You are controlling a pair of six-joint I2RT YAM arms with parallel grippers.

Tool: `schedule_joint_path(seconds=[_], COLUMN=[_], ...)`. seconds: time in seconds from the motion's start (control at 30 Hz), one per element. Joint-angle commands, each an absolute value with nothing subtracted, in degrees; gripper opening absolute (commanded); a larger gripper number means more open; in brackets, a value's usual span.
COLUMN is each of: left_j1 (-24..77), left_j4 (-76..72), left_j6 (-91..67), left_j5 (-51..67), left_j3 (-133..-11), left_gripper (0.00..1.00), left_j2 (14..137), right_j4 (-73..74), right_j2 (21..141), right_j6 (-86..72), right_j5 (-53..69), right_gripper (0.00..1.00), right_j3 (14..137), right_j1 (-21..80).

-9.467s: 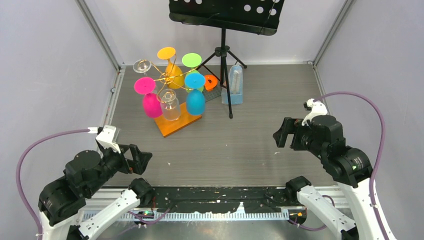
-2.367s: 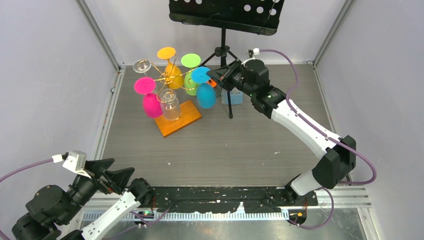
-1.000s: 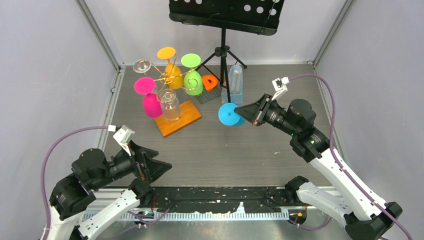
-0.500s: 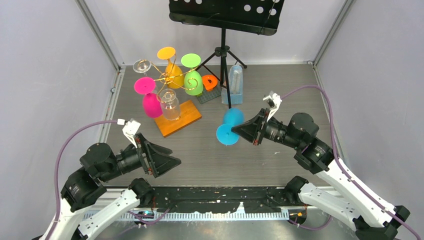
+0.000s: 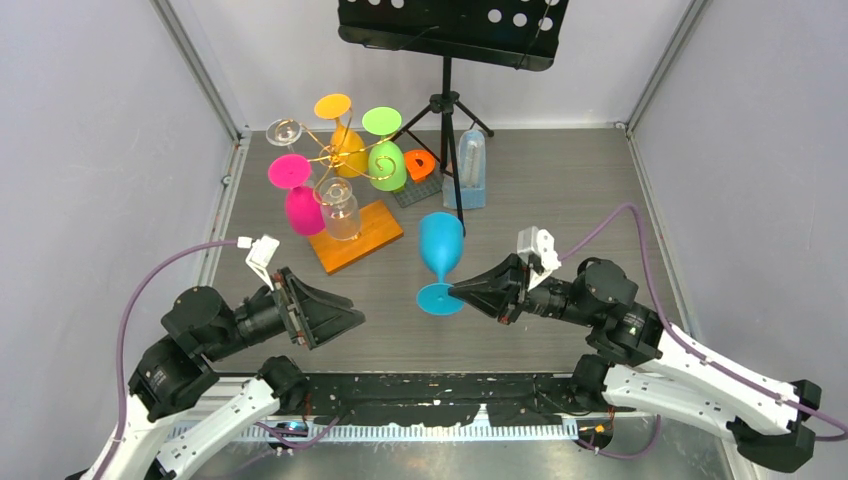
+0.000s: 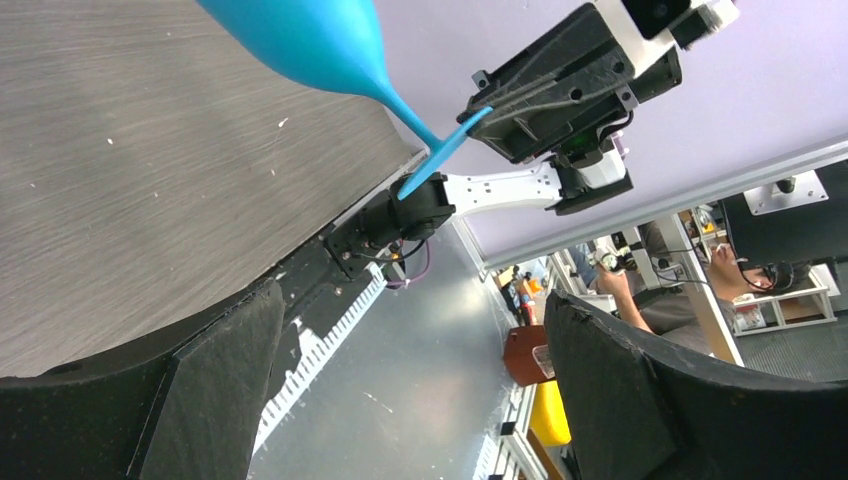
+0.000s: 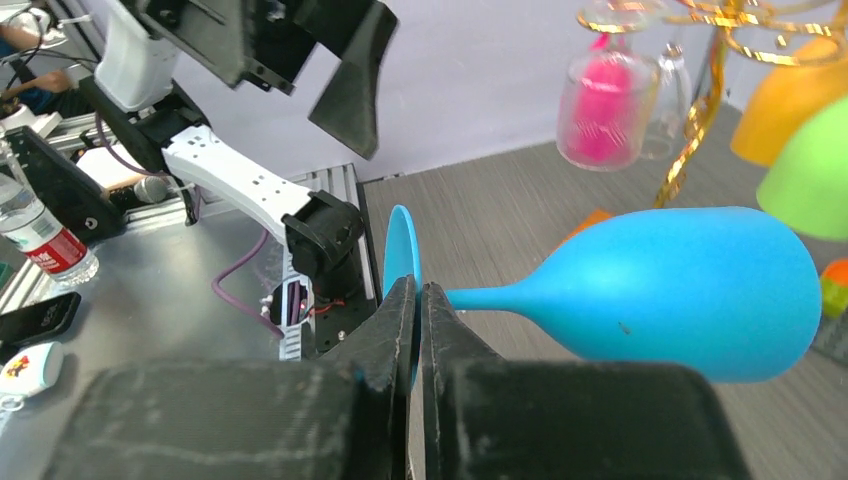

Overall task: Take the wine glass off the wine glass rack
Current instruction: Place the wine glass at the center of the board.

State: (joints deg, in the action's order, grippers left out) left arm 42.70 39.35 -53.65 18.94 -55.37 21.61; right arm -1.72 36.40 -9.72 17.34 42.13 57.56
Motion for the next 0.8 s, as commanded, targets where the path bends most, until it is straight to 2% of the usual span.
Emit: schedule_joint_path(seconds=[0.0, 0.2, 0.77], left_j1=[42.9, 42.9, 42.9], left_j4=[35.1, 34.7, 34.0], left_j6=[-55.6, -55.9, -55.6], left_j5=[20.9, 21.8, 22.8], left_j3=[-54.8, -54.4, -52.5], left_gripper=[0.99, 0.99, 0.99], left_j2=[20.9, 20.4, 20.1], right_j4=[-11.6, -19.0, -22.8], right_j2=[37.5, 40.3, 51.4], right_j6=[-1.1, 5.6, 21.2], right_j5=[14.0, 14.3, 7.8], right_gripper=[0.06, 0.06, 0.06], right_j3=[42.1, 40.7, 47.8], right_j1=[62.4, 67.9, 80.4])
